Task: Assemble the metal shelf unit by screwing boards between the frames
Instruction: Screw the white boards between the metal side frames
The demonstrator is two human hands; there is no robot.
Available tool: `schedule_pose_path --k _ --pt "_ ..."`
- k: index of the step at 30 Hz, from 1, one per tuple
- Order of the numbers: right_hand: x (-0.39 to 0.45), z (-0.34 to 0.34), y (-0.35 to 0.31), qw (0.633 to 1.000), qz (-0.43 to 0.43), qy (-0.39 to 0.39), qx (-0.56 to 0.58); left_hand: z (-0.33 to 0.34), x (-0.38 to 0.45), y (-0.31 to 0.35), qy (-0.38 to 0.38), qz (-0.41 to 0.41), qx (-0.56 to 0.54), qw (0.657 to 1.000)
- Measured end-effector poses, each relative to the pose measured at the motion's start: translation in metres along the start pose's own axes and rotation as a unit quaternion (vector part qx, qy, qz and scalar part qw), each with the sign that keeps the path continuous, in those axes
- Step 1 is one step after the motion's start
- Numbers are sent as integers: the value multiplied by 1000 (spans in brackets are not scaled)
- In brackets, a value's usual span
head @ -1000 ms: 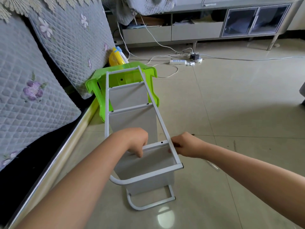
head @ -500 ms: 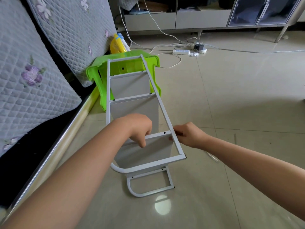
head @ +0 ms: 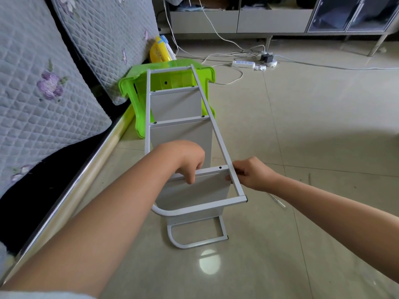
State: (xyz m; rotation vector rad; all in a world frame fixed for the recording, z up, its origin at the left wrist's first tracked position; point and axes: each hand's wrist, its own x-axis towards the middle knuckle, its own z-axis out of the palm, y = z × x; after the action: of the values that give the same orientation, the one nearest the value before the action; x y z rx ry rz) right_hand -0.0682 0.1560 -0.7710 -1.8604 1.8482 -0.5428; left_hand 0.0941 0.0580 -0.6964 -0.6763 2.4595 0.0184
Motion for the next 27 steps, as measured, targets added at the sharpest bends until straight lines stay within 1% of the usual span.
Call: schedule_pose_path --k 9,13,15,18,20,21,22,24,25,26,27 --pt "-3 -5 -7 999 12 -27 -18 -2 -2 4 -13 -5 2 1000" --pt "-3 -7 -10 999 27 -40 -7 -3 -2 3 -15 -4 2 1000" --pt "-2 -12 -15 997 50 -65 -6 -2 -2 2 -8 -2 5 1000" --pt "3 -24 -27 986 87 -138 -25 3 -3 -2 3 1 0 1000" --pt "4 -30 -35 975 116 -187 2 6 -6 -5 13 0 -17 1000" --pt "3 -30 -40 972 134 -192 34 9 -8 -6 18 -1 -27 999" --pt "2 -31 -45 969 151 -179 75 13 -10 -7 25 -4 -36 999" --pt "1 -30 -51 961 182 -126 166 20 -14 -8 49 -15 -51 997" --pt "1 -29 -53 959 183 -107 187 24 -16 -8 63 -20 -58 996" --pt "1 -29 -56 965 172 -95 174 27 -18 -8 77 -25 -63 995" --pt "1 -29 -56 975 152 -96 128 31 -20 -8 90 -29 -65 993"
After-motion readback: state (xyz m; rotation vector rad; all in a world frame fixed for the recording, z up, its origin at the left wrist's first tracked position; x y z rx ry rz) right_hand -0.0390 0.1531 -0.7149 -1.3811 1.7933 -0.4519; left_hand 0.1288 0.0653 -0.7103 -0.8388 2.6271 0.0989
